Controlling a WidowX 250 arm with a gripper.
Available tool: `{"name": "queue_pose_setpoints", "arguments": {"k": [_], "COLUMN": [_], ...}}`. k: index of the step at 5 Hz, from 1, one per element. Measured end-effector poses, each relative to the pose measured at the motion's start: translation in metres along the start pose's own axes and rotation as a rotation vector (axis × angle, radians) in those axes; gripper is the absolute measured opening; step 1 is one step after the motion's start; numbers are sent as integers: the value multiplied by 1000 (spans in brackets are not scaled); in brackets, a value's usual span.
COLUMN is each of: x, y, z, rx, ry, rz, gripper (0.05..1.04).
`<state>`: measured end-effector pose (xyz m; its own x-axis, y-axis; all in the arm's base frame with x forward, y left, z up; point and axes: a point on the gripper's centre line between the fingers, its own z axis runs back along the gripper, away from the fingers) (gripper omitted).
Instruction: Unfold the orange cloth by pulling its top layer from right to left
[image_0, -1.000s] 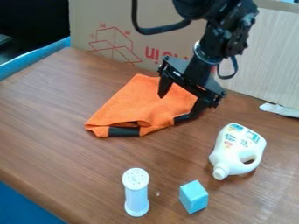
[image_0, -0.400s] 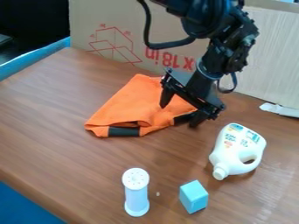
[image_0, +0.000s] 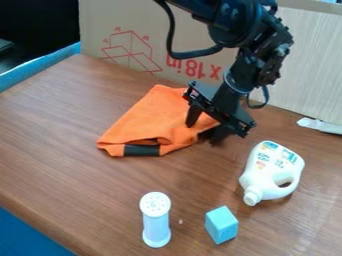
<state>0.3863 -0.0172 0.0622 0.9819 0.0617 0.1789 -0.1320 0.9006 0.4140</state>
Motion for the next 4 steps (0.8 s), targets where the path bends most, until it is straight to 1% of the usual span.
{"name": "queue_pose_setpoints", "arguments": {"k": [1, 2, 3, 4], "x": [-1, -1, -2, 1], "y": [3, 2, 2, 12], "z": [-3, -2, -1, 21], "rx": [-1, -10, -47, -140], "ry": [9, 14, 32, 14], "rz": [10, 4, 9, 32], "gripper": [375, 168, 73, 60]}}
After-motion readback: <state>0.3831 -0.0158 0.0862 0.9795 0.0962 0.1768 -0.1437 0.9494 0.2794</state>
